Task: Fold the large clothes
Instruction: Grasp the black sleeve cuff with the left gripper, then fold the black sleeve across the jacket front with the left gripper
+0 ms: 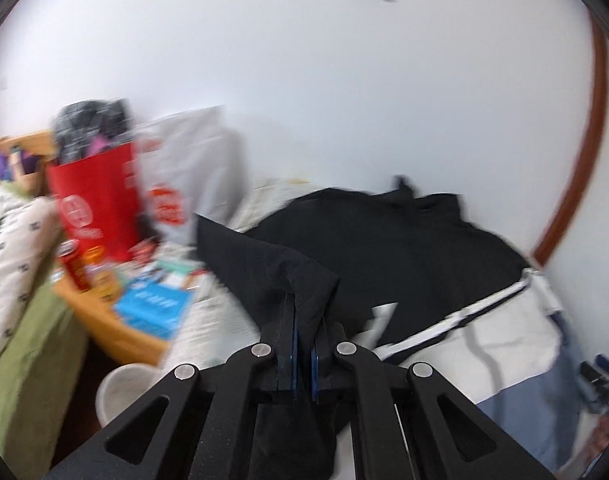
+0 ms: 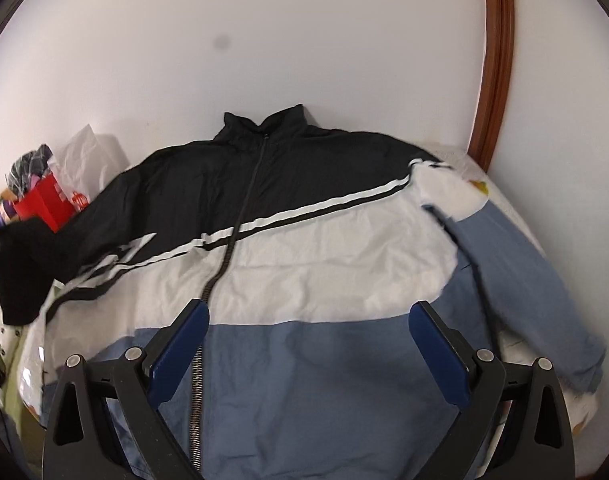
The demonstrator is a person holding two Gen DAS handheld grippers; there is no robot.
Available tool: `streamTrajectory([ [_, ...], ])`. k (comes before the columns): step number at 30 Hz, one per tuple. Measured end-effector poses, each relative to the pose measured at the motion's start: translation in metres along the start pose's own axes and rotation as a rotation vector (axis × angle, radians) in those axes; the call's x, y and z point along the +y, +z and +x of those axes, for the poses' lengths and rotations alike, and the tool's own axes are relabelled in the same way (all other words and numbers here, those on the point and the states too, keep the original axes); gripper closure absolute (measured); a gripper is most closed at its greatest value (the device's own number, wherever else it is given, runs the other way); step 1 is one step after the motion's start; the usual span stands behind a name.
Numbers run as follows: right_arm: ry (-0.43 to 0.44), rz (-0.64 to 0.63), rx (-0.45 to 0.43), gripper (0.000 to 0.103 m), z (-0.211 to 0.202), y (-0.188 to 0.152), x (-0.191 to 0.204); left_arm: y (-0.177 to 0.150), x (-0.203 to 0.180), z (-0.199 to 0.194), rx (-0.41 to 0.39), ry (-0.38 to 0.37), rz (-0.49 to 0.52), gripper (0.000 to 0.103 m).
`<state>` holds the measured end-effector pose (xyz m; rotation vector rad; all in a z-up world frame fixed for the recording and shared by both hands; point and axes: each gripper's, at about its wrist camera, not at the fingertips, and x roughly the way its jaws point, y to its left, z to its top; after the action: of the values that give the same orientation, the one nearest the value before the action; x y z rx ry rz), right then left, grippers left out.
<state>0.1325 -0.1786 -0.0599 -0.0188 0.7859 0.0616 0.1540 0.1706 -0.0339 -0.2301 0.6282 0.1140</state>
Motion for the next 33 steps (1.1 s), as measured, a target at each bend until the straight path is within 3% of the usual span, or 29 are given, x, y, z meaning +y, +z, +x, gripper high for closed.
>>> streamTrajectory([
  [6, -0.007, 0.026, -0.001, 0.004, -0.003, 0.003, -0.032, 0.026, -0.079, 0.028, 0.015, -0.13, 0.092, 0.098],
  [12, -0.043, 0.043, -0.005, 0.004, 0.004, 0.003, -0.061, 0.032, -0.146, 0.063, 0.063, -0.202, 0.18, 0.098],
  [17, -0.034, 0.054, 0.019, 0.004, 0.018, 0.003, -0.076, 0.027, -0.189, 0.101, 0.119, -0.194, 0.263, 0.098],
  [19, -0.035, 0.039, 0.04, 0.011, 0.026, 0.002, -0.079, 0.023, -0.202, 0.114, 0.138, -0.172, 0.285, 0.098],
  [22, -0.04, 0.032, 0.059, 0.018, 0.035, 0.001, -0.083, 0.017, -0.211, 0.13, 0.18, -0.167, 0.284, 0.098],
  [27, -0.015, 0.042, 0.063, 0.022, 0.045, 0.002, -0.086, 0.01, -0.221, 0.143, 0.226, -0.205, 0.277, 0.097],
  [30, -0.016, 0.04, 0.072, 0.022, 0.047, 0.003, -0.082, 0.006, -0.227, 0.14, 0.255, -0.226, 0.3, 0.087],
  [32, -0.012, 0.03, 0.07, 0.022, 0.046, 0.004, -0.077, 0.004, -0.228, 0.133, 0.266, -0.196, 0.309, 0.064],
  [33, -0.013, 0.021, 0.066, 0.022, 0.045, 0.004, -0.073, 0.004, -0.227, 0.129, 0.259, -0.209, 0.307, 0.061],
])
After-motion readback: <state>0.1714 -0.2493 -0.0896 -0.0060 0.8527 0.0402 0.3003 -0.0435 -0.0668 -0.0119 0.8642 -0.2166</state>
